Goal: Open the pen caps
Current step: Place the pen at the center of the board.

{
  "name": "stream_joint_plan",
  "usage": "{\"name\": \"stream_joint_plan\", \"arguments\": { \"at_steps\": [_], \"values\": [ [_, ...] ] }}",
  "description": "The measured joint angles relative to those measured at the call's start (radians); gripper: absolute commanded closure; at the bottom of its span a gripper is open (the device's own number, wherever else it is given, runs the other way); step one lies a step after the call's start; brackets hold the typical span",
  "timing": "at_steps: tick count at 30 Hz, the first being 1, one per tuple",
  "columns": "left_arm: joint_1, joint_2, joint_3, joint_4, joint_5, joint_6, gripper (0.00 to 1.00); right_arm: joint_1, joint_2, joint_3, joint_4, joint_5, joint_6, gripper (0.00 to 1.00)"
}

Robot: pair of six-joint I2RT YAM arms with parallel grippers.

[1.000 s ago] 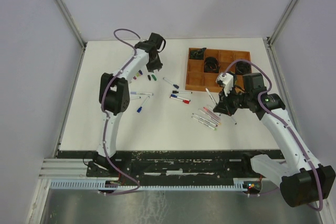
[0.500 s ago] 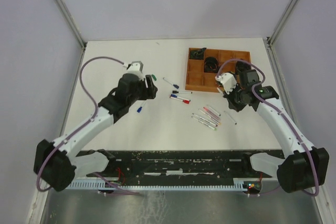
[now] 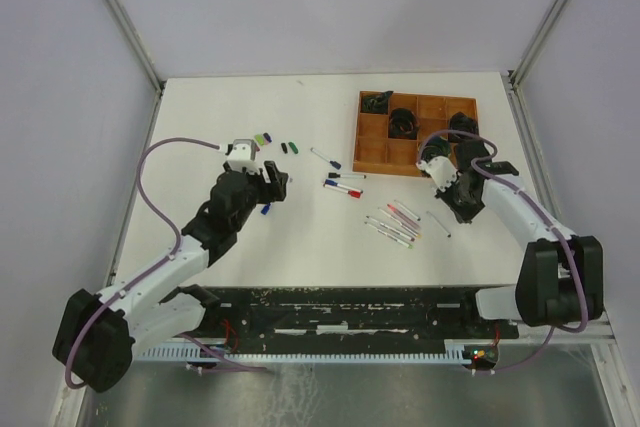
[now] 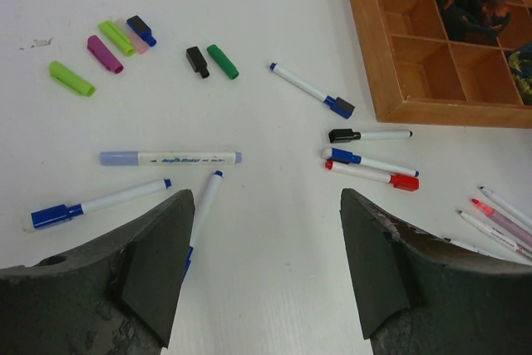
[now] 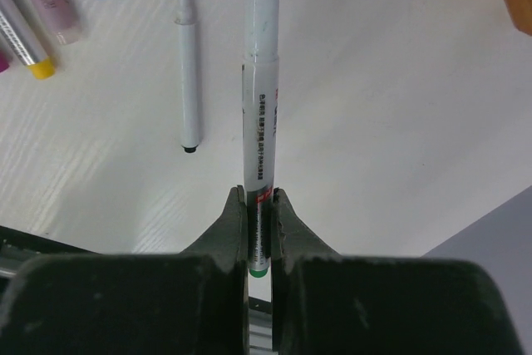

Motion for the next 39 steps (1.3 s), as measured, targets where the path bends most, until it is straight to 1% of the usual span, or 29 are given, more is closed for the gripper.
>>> {"name": "stream_joint_plan", "arguments": {
  "at_steps": [8, 14, 25, 39],
  "values": [
    [0.0, -0.041, -0.034, 0.04, -0.019, 0.0, 0.22, -0.023, 0.121, 0.0, 0.01, 0.026, -0.004, 0.92],
    [0.0, -0.041, -0.036, 0.05, -0.019, 0.0, 0.22, -0.027, 0.186, 0.0, 0.0, 0.026, -0.005, 0.86],
    [0.0, -0.032, -0.036, 0.053, -0.019, 0.0, 0.22, -0.038, 0.211, 0.0, -0.021, 0.017, -0.011, 0.73],
    [0.0, -0.026, -0.036, 0.053, -0.018, 0.0, 0.22, -0.041, 0.233, 0.003, -0.048, -0.014, -0.012, 0.71]
  ]
}}
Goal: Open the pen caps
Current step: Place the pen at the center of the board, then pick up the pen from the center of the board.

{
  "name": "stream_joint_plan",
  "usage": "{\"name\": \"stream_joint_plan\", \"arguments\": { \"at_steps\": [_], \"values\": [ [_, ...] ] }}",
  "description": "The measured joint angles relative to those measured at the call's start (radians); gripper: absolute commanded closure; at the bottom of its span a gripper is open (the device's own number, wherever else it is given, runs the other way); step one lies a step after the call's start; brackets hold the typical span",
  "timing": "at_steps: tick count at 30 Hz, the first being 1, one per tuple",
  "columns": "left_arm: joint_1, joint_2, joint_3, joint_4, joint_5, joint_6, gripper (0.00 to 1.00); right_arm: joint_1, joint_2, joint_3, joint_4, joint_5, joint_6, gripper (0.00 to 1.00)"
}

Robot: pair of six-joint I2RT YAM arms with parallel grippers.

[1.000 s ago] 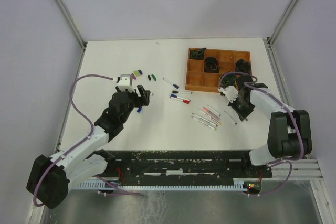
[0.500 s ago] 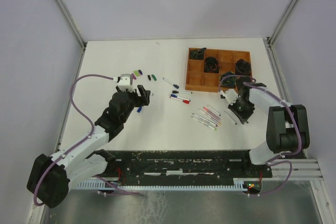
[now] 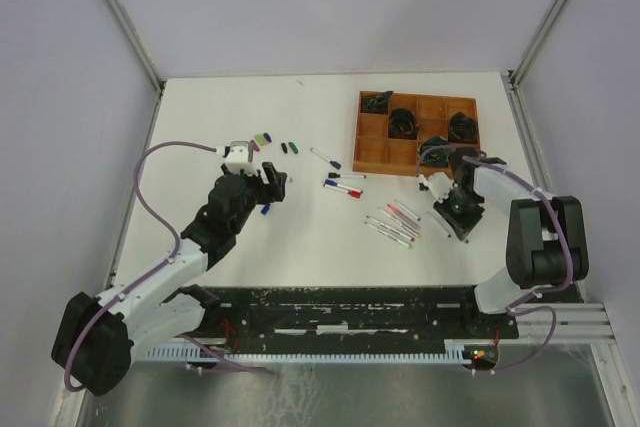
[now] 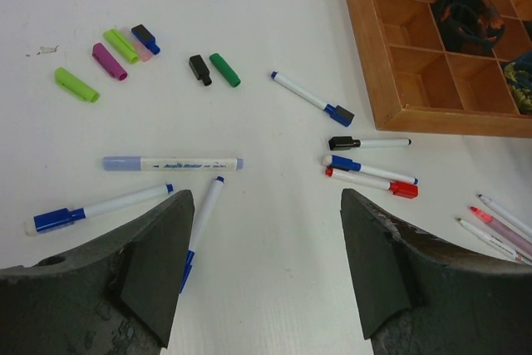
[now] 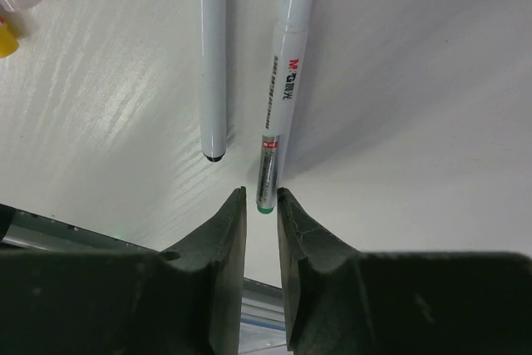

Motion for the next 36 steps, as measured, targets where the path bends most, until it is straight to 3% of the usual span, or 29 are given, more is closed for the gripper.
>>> {"name": "stream_joint_plan", "arguments": {
  "at_steps": [5, 10, 18, 25, 30, 36],
  "values": [
    [0.0, 0.002, 0.0, 0.0, 0.001, 0.0, 0.22, -0.011, -0.035, 0.003, -0.017, -0.024, 0.0, 0.69],
    [0.0, -0.002, 0.0, -0.001, 0.002, 0.0, 0.21, -0.026, -0.212, 0.017, -0.05, -0.088, -0.002, 0.67],
    [0.0, 0.006, 0.017, -0.002, 0.125, -0.048, 0.24, -0.028, -0.394, 0.261, -0.168, -0.427, 0.037, 0.65],
    [0.001, 0.208, 0.129, -0.013, 0.312, -0.186, 0.28, -0.027, -0.436, 0.282, -0.107, -0.794, 0.135, 0.64],
    [0.0, 0.376, 0.264, -0.104, 0.317, -0.229, 0.28, -0.027, -0.438, 0.209, -0.098, -0.804, 0.145, 0.64],
    [-0.002, 0.587, 0.507, -0.302, 0.181, -0.291, 0.42, -0.027, -0.447, 0.207, -0.079, -0.795, 0.17, 0.64]
  ]
}}
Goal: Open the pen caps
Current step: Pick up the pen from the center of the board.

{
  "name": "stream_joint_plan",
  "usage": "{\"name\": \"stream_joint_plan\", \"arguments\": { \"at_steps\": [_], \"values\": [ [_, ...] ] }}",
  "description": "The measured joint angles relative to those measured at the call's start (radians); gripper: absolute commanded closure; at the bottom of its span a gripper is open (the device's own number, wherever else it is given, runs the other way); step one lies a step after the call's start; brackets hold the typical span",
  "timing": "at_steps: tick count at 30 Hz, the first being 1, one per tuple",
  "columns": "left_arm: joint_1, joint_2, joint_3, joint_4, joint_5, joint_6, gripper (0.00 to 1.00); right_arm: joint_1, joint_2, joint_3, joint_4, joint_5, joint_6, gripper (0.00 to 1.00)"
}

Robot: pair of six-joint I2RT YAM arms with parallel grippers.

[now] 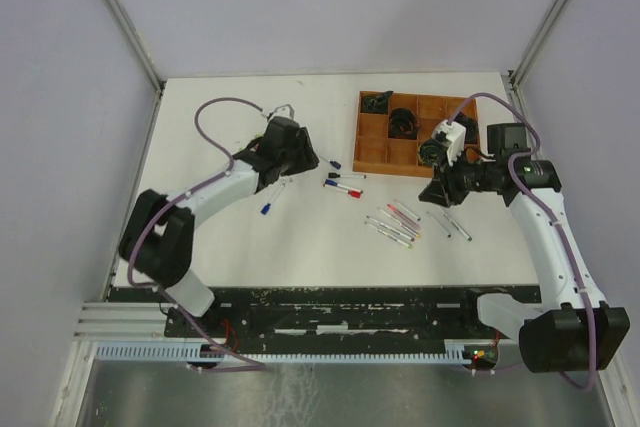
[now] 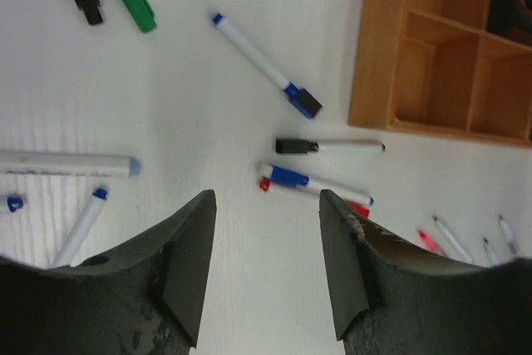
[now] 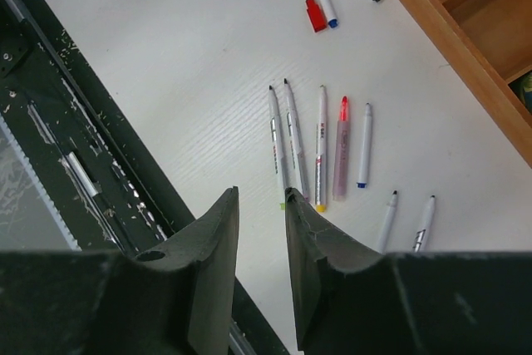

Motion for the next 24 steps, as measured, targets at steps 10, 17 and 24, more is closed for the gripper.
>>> {"name": "stream_joint_plan", "arguments": {
  "at_steps": [10, 17, 24],
  "values": [
    [-0.051, 0.493, 0.698, -0.531, -0.254, -0.101, 0.45, 0.0, -0.025, -0.008, 0.028, 0.042, 0.027, 0.63],
    [-0.061, 0.705, 0.961, -0.711, -0.272, -0.162, 0.48, 0.0, -0.025, -0.008, 0.032, 0.044, 0.032, 0.63],
    [-0.061, 0.819, 1.08, -0.816, -0.283, -0.209, 0.48, 0.0, -0.025, -0.008, 0.033, 0.044, 0.034, 0.63]
  ]
}}
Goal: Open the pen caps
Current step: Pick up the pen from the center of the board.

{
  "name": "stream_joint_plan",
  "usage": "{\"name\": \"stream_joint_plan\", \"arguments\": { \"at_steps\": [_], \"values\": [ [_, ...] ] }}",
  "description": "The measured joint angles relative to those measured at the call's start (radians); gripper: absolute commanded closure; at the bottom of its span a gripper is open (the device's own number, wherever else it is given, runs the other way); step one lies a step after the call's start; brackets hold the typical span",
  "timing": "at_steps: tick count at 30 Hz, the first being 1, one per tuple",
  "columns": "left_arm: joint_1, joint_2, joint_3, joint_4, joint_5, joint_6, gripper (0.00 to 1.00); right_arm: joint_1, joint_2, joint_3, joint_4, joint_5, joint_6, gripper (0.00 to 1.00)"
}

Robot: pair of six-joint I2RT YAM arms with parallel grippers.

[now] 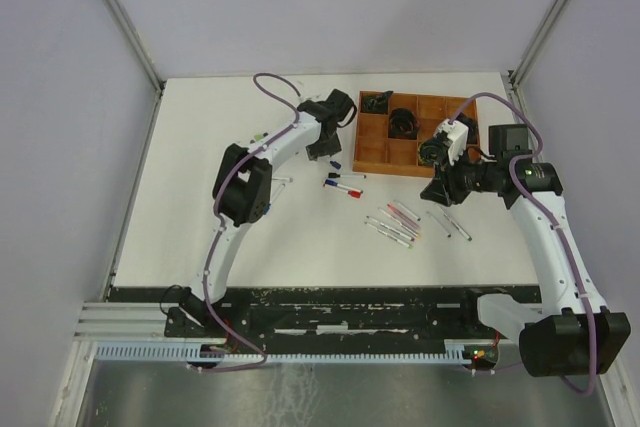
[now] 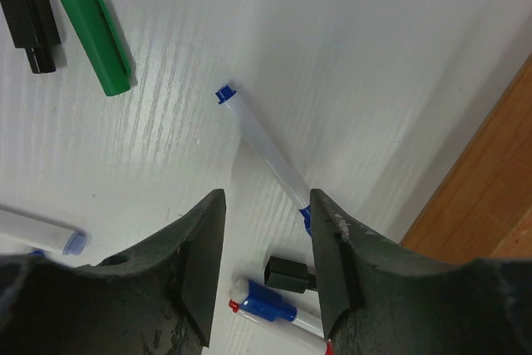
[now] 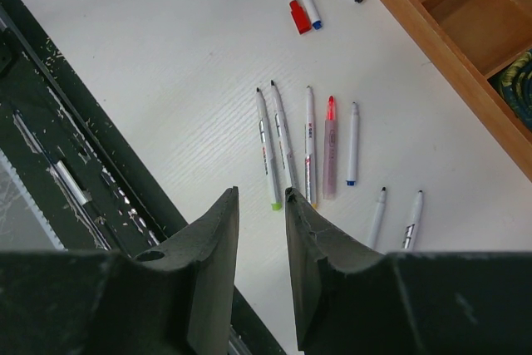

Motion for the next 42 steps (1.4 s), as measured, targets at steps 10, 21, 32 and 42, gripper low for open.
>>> {"name": "stream_joint_plan", "arguments": {
  "at_steps": [10, 21, 32, 42],
  "values": [
    [0.0, 0.088, 0.098, -0.079, -0.005, -0.01, 0.49, 0.0, -0.004, -0.011, 0.001, 0.0, 0.0, 0.63],
    [0.0, 0.098, 0.128, -0.108, -0.005, -0.009, 0.57, 0.0, -0.004, -0.011, 0.001, 0.0, 0.005, 0.63],
    [0.0, 0.113, 0.135, -0.11, -0.003, -0.006, 0.69, 0.0, -0.004, -0.013, 0.001, 0.0, 0.008, 0.63],
    [0.002, 0.113, 0.134, -0.117, -0.004, 0.027, 0.91, 0.0, -0.004, -0.014, 0.001, 0.0, 0.008, 0.63]
  ]
}}
